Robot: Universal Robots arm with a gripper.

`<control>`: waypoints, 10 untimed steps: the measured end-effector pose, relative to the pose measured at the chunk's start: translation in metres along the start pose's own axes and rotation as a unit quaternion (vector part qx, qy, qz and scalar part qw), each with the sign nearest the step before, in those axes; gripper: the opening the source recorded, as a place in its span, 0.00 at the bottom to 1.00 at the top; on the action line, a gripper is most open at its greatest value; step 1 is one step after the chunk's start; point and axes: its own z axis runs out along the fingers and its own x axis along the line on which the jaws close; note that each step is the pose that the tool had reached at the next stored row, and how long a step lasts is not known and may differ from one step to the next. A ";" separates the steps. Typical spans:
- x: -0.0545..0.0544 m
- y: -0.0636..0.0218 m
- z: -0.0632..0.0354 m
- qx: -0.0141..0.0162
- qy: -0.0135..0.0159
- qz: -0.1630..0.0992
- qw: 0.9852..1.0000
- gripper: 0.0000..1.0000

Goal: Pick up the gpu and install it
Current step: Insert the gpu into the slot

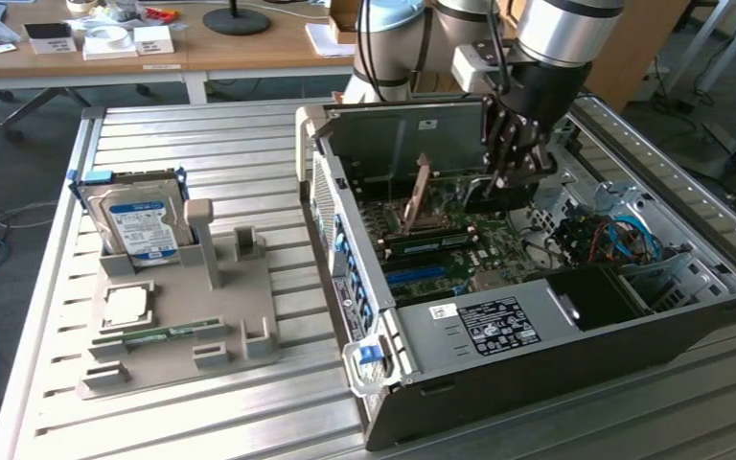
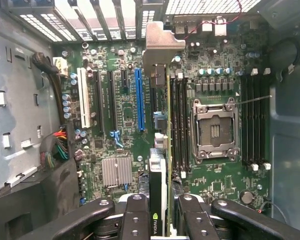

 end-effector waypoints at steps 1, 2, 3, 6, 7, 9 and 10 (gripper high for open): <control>0.000 0.0000 0.0008 0.000 0.000 0.000 1.000 0.27; 0.000 0.0000 0.0018 0.000 0.000 0.000 1.000 0.27; 0.000 0.0000 0.0028 0.000 0.000 0.000 1.000 0.27; 0.000 0.0001 0.0044 0.000 0.000 0.000 1.000 0.27; 0.000 0.0001 0.0044 0.000 0.000 0.000 1.000 0.27; 0.000 0.0001 0.0045 0.000 0.000 0.000 1.000 0.27; 0.000 0.0001 0.0045 0.000 0.000 0.000 1.000 0.27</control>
